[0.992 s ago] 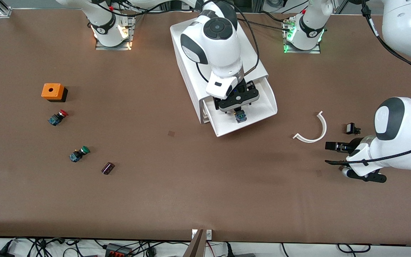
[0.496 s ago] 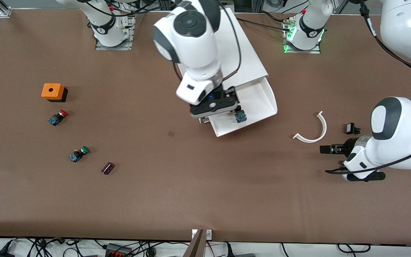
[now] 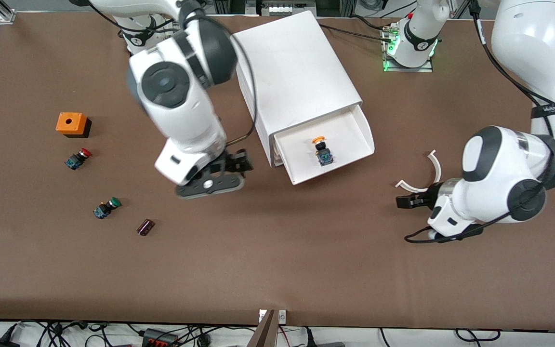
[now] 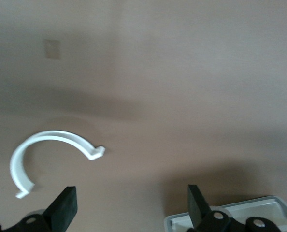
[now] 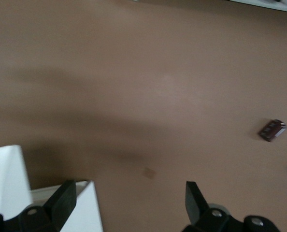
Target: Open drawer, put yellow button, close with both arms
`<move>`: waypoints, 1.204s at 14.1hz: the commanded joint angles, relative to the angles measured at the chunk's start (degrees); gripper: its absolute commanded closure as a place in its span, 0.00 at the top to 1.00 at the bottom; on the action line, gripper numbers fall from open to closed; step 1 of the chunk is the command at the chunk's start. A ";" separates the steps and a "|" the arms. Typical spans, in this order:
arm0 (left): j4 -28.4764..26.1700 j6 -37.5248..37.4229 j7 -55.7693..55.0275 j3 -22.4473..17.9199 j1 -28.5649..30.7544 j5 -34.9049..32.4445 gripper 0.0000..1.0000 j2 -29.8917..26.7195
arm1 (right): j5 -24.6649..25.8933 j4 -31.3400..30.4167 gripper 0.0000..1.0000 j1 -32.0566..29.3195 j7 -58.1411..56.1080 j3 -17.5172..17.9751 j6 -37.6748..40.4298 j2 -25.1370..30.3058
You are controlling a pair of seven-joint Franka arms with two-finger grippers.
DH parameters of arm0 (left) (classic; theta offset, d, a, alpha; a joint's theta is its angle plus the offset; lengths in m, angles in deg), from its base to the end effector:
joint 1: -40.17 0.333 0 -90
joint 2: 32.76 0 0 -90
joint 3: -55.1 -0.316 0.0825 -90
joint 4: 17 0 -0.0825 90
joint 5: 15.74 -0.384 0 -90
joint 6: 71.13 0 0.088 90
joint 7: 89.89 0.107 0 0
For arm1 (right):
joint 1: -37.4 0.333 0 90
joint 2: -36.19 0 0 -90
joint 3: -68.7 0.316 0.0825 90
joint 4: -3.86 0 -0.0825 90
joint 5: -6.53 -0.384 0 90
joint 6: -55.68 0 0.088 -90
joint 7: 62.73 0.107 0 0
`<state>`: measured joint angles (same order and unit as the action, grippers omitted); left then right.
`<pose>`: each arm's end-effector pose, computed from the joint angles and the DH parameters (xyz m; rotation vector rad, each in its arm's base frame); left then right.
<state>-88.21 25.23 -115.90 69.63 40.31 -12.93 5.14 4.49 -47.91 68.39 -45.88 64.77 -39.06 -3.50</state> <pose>0.6970 -0.1395 0.3717 2.9680 0.3715 -0.3934 0.6531 0.3588 0.4950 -3.1110 -0.3017 -0.0893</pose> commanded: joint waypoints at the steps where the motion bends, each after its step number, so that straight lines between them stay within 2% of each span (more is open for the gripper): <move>1: -2.36 2.25 -8.14 1.03 -2.76 0.09 1.00 -1.69 | 1.50 -0.26 1.00 -5.04 -5.51 0.77 4.03 0.57; 4: -4.98 5.49 -16.59 1.03 -7.96 -0.53 1.00 -2.03 | 1.95 -0.26 1.00 -10.40 -5.95 0.77 7.89 0.92; 6: -8.50 9.44 -17.49 1.11 -9.37 -0.44 1.00 -3.35 | 1.43 -0.27 1.00 -14.44 -7.87 0.86 8.69 1.63; 10: -19.56 16.66 -20.03 2.25 -10.96 -0.44 1.00 -9.40 | 1.95 -0.27 1.00 -18.06 -9.82 0.77 8.78 3.03; 11: -21.41 17.37 -20.65 3.56 -11.04 -0.44 1.00 -10.73 | 1.95 -0.87 1.00 -19.02 -9.82 0.77 8.69 3.91; 14: -24.41 17.37 -21.71 6.11 -10.87 -0.44 1.00 -11.88 | 1.25 -10.17 1.00 -22.10 -9.65 0.60 7.38 10.74; 17: -26.26 17.11 -21.80 9.45 -10.78 -0.18 1.00 -11.88 | 1.43 -15.97 1.00 -25.00 -10.87 0.68 6.06 16.72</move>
<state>-110.88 41.33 -136.89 76.89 29.01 -13.04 -4.87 5.76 -55.37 45.34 -55.34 64.60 -31.22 6.19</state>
